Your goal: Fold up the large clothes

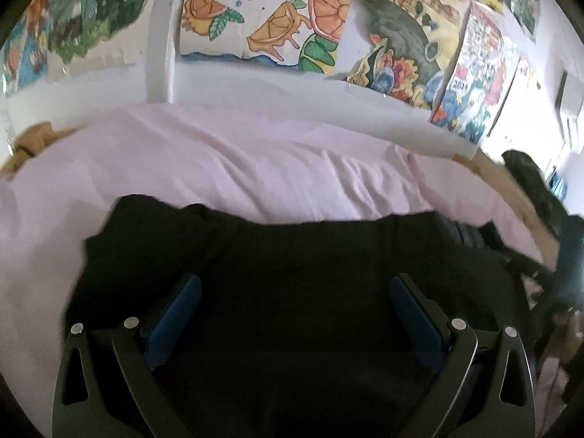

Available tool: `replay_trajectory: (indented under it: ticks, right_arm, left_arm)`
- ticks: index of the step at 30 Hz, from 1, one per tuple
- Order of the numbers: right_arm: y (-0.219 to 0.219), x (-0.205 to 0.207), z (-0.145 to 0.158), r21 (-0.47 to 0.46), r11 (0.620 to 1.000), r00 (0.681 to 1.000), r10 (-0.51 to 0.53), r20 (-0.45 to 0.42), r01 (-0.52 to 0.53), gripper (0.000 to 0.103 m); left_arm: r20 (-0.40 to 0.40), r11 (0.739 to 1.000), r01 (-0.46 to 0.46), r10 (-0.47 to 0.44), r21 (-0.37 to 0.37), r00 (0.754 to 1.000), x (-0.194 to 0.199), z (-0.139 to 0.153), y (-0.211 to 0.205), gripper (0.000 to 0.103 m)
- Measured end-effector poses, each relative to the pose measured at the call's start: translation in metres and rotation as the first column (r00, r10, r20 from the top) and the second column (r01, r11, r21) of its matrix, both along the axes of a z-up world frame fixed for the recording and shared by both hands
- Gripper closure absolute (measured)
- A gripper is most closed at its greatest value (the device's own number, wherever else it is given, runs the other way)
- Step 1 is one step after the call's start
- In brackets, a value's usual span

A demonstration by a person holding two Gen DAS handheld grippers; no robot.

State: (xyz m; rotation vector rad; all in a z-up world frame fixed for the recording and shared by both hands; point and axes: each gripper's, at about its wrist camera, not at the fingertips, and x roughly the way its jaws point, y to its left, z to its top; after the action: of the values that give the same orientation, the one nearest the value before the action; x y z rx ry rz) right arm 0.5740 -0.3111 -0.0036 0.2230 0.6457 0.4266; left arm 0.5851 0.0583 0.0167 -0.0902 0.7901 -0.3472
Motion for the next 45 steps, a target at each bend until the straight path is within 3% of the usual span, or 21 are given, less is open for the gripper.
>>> replay_trajectory:
  ticks: [8,16,19,26,28,33,45]
  right_arm:
    - [-0.038,-0.027,0.000,0.024,0.997,0.995,-0.067,-0.074,0.069,0.000]
    - [-0.050,-0.046,-0.017,0.019,0.999,0.987,-0.028,-0.156,0.032,0.000]
    - [-0.054,-0.047,-0.028,0.039,0.999,0.978,-0.022,-0.207,0.030,0.000]
    - [-0.062,-0.038,-0.047,0.091,0.996,0.963,0.014,-0.270,0.011,0.000]
    - [-0.065,-0.034,-0.055,0.130,0.991,0.954,0.045,-0.296,-0.006,0.000]
    - [-0.068,-0.033,-0.063,0.163,0.986,0.953,0.075,-0.294,-0.027,0.000]
    - [-0.072,-0.038,-0.071,0.187,0.980,0.959,0.113,-0.259,-0.065,0.000]
  left_arm:
    - [-0.015,0.995,-0.080,0.081,0.060,0.997,-0.026,0.012,0.029,0.002]
    - [-0.019,0.988,-0.100,0.103,0.115,0.995,-0.058,0.012,0.067,0.002]
    - [-0.051,0.993,-0.085,0.089,0.077,0.995,-0.065,0.004,0.085,0.002]
    - [-0.144,0.986,-0.015,-0.008,-0.164,0.990,-0.067,-0.013,0.120,0.002]
    - [-0.145,0.986,0.015,-0.040,-0.167,0.989,-0.065,-0.012,0.118,0.002]
    - [-0.168,0.995,0.075,-0.086,-0.072,0.982,-0.059,-0.022,0.097,0.001]
    - [-0.176,0.988,0.127,-0.140,-0.085,0.974,-0.057,-0.036,0.096,0.001]
